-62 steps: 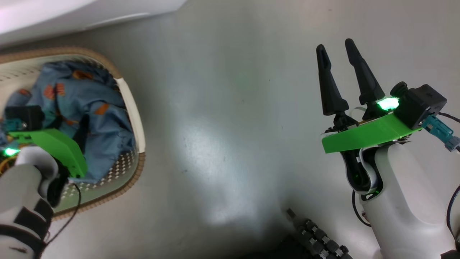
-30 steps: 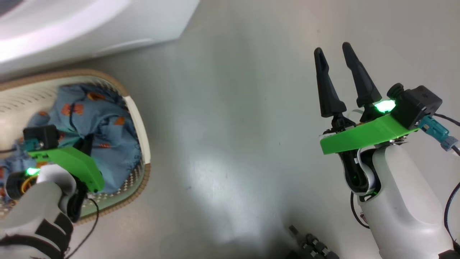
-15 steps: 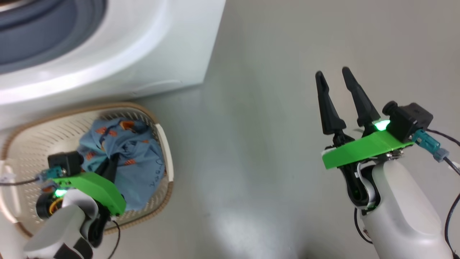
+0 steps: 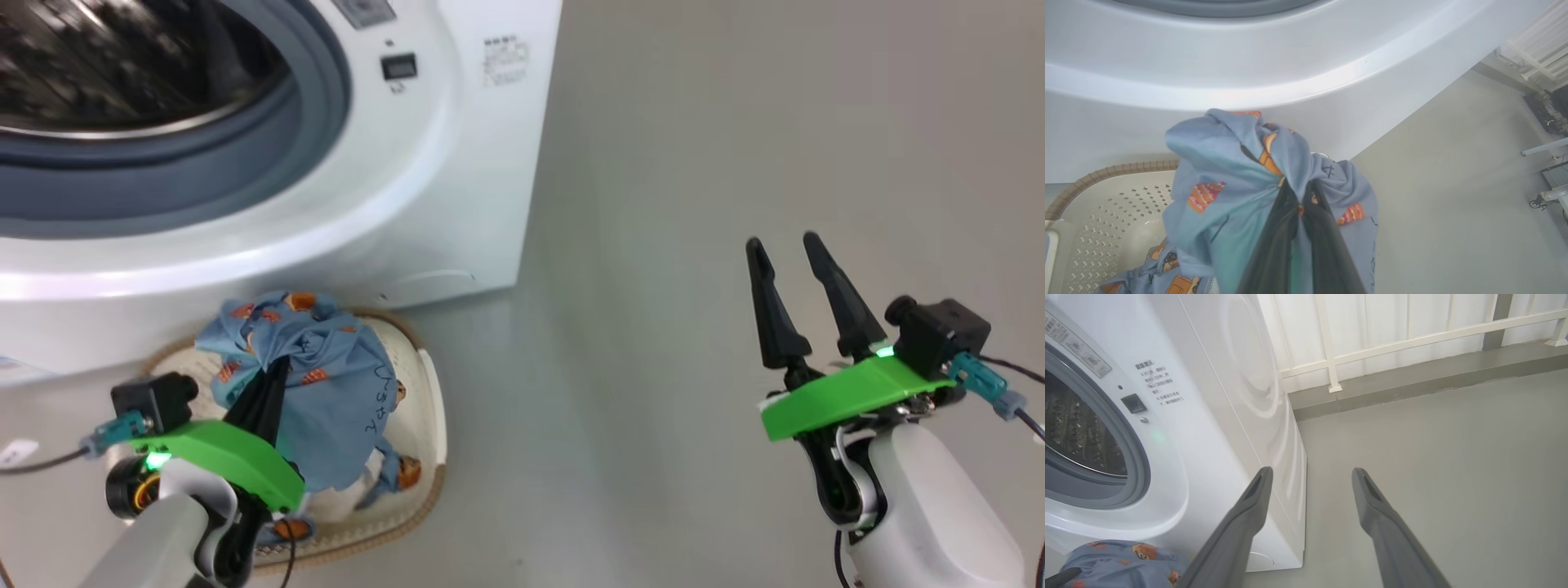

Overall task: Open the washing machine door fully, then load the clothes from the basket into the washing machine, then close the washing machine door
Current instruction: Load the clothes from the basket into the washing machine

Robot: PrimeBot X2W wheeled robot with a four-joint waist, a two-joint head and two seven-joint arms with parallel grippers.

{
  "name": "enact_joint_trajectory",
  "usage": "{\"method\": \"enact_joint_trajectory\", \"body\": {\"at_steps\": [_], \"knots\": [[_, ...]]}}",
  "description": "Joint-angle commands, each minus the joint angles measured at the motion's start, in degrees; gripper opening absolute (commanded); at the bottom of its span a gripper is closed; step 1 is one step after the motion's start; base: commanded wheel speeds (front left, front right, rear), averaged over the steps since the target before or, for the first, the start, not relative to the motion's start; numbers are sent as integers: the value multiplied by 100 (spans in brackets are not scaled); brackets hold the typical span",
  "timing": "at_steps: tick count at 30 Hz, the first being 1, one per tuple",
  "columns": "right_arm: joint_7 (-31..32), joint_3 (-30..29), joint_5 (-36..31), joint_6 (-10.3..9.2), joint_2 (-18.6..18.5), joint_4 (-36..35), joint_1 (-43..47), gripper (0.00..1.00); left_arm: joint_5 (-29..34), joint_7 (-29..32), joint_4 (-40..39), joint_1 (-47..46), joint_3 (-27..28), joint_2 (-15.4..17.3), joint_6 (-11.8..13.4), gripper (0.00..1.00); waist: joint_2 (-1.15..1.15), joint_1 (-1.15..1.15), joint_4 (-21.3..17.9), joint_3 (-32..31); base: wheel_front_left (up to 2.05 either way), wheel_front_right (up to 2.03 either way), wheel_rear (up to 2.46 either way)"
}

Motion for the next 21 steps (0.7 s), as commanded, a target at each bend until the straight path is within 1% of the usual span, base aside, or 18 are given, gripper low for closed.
{"method": "enact_joint_trajectory", "body": {"at_steps": [1, 6, 11, 16, 21], "knots": [[-53, 82, 72, 26, -46, -102, 132, 100, 200, -77, -225, 150, 356, 142, 3, 0, 0, 1, 263, -449, 0, 0, 0], [-53, 26, 116, 26, -149, -75, 329, 100, 787, -78, -869, 518, 948, 38, 31, 0, 0, 1, 422, -731, 0, 0, 0], [-53, -29, 145, 26, -263, -90, 493, 100, 1337, -78, -1673, 920, 1440, 20, 84, 0, 0, 1, 554, -937, 0, 0, 0], [-53, -30, 150, 26, -350, -68, 646, 100, 1749, -78, -2454, 1294, 1841, -39, 270, 0, 0, 1, 698, -1161, 0, 0, 0], [-53, 0, 189, 26, -403, -22, 774, 100, 2019, -78, -2997, 1630, 2093, -192, 498, 0, 0, 1, 820, -1409, 0, 0, 0]]}}
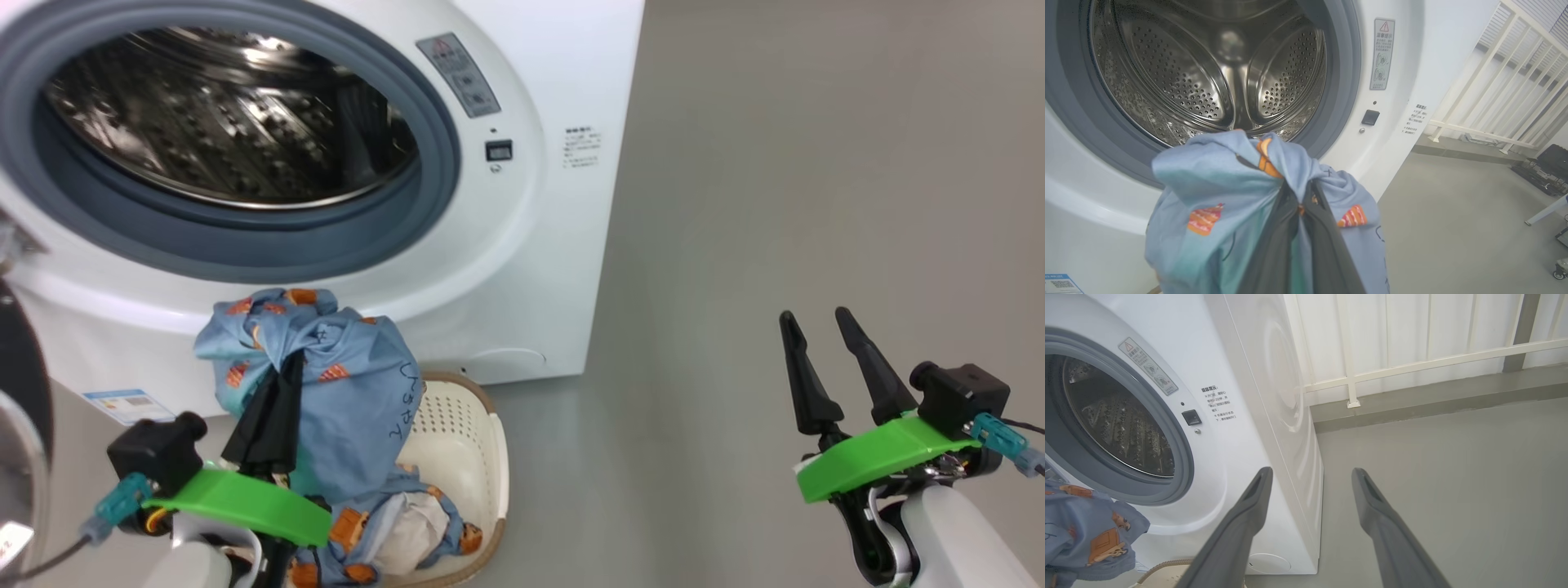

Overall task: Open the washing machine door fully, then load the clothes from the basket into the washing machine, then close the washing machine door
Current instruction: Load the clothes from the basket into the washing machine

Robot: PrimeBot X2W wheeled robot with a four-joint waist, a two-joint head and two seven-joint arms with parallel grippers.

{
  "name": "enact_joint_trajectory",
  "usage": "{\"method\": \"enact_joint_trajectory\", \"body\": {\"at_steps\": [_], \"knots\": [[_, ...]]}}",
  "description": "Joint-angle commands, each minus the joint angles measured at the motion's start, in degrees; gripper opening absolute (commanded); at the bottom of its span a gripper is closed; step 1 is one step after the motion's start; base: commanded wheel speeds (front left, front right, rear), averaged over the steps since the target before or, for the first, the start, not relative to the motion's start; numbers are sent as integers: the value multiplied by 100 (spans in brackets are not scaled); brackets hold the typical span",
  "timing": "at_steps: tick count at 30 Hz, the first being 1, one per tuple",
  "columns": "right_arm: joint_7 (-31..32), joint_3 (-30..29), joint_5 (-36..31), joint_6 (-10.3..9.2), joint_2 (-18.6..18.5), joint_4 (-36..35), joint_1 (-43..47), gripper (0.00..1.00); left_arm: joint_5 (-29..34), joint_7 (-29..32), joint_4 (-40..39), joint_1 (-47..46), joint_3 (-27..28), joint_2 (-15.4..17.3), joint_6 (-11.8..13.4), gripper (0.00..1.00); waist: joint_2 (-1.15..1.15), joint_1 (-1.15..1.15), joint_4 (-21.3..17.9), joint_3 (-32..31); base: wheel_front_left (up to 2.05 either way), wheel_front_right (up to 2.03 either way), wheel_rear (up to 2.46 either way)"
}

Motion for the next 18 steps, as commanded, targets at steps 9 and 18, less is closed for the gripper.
{"method": "enact_joint_trajectory", "body": {"at_steps": [9, 18], "knots": [[-53, 176, 188, 26, -200, -121, 165, 100, 419, -69, -866, 356, 432, 106, 265, 0, 0, 1, 252, -435, 0, 0, 0], [-53, 238, 199, 26, -246, -148, 183, 100, 471, -69, -1010, 449, 434, 123, 360, 0, 0, 1, 233, -413, 0, 0, 0]]}}
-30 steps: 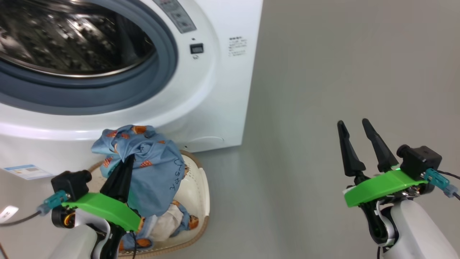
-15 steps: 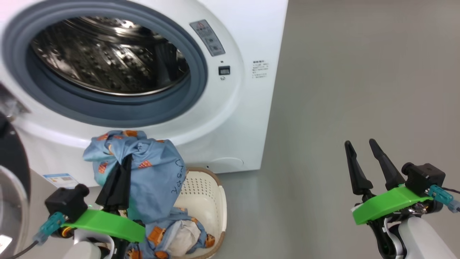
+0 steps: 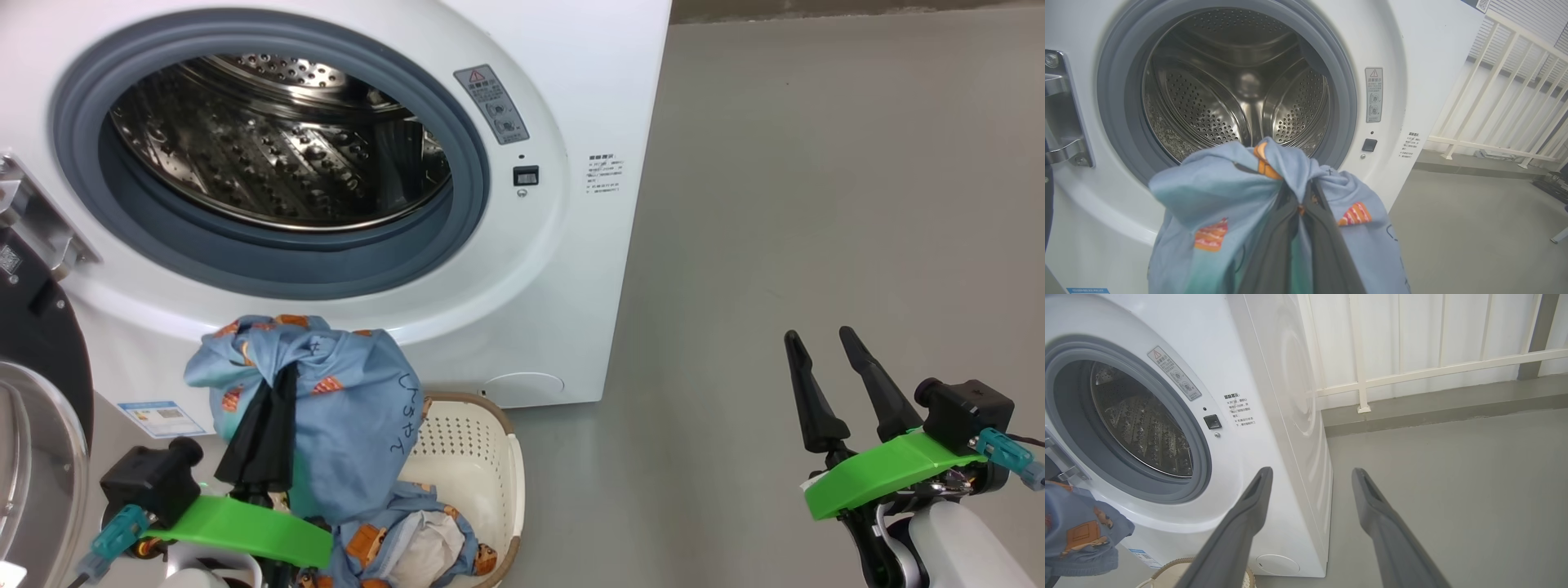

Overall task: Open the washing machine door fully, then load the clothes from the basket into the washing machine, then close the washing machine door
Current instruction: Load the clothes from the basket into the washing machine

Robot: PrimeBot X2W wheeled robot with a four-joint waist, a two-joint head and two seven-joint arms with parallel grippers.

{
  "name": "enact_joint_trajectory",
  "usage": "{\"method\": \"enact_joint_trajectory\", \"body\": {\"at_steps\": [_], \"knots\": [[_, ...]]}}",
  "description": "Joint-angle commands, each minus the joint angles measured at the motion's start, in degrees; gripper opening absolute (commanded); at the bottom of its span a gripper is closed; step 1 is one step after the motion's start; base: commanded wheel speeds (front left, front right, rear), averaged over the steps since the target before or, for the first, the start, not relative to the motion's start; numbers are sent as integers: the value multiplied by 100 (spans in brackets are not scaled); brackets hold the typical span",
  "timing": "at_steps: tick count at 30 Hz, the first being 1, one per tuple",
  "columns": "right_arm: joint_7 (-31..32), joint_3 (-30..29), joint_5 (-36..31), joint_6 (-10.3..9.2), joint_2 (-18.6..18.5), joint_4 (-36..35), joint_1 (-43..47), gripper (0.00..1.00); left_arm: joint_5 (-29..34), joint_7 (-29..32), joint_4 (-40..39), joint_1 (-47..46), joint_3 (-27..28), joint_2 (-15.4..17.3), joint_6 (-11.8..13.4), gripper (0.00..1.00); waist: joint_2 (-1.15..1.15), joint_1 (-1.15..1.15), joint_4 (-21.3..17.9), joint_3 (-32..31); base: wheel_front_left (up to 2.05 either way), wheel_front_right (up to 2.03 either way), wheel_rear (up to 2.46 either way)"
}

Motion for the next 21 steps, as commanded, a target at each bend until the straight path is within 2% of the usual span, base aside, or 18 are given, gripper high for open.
{"method": "enact_joint_trajectory", "body": {"at_steps": [1, 12, 21], "knots": [[-53, 128, 9, 26, -76, -142, -27, 100, 62, -61, -188, -123, 225, 145, 43, 0, 0, 0, -6, 9, 0, 0, 0], [-53, 141, -23, 26, -97, -180, -121, 100, 129, -6, -39, -470, 183, 230, 26, 0, 0, 0, -25, 224, 0, 0, 0], [-53, 208, -68, 26, -86, -174, -282, 100, 89, -21, 714, -1268, 322, 244, -169, 0, 0, 0, -237, 489, 0, 0, 0]]}}
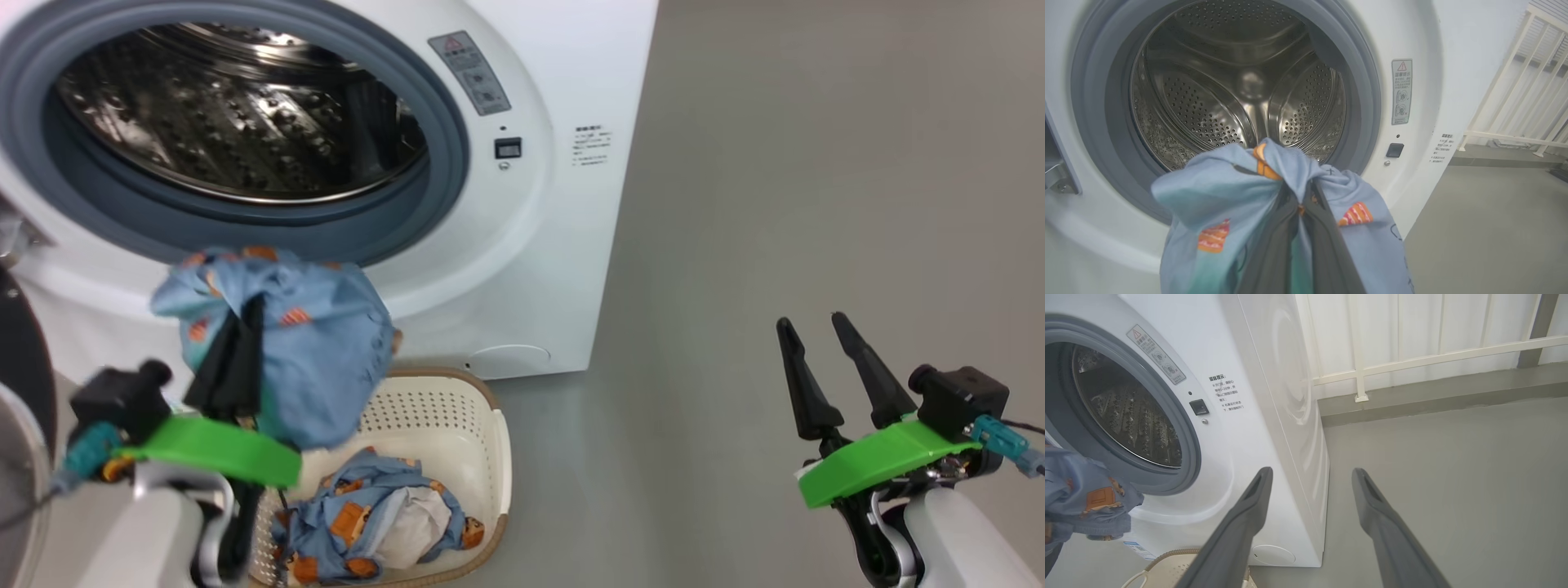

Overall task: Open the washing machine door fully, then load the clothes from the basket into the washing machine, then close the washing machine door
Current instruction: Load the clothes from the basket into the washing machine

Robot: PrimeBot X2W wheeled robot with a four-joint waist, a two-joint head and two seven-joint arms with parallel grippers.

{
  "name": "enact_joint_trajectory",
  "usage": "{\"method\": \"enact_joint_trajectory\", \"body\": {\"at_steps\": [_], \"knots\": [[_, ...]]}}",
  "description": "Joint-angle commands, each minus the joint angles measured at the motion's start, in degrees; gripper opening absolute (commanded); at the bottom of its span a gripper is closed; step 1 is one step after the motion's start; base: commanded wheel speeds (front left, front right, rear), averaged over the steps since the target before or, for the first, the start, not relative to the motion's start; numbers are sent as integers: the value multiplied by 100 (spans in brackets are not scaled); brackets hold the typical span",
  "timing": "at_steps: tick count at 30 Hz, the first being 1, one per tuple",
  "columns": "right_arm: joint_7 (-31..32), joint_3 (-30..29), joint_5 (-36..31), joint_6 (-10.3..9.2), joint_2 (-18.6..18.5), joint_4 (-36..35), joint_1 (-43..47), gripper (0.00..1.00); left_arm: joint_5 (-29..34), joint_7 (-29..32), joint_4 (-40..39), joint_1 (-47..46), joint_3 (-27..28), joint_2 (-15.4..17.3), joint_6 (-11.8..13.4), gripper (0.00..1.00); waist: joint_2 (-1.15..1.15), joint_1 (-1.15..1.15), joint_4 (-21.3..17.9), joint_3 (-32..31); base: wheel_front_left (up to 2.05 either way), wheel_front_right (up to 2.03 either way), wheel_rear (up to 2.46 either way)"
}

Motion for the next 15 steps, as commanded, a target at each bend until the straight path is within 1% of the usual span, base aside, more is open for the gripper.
{"method": "enact_joint_trajectory", "body": {"at_steps": [1, 8, 15], "knots": [[-53, 103, -70, 26, -64, -151, -154, 100, -13, -52, -2, -360, 287, 167, -46, 0, 0, 0, -117, 115, 0, 0, 0], [-53, 65, -143, 26, -57, -211, -250, 100, 34, -77, 762, -1224, 471, 161, -261, 0, 0, 0, -366, 526, 0, 0, 0], [-53, 59, -277, 26, -29, -328, -407, 100, 179, -84, 1601, -2427, 519, 164, -425, 0, 0, 0, -529, 1146, 0, 0, 0]]}}
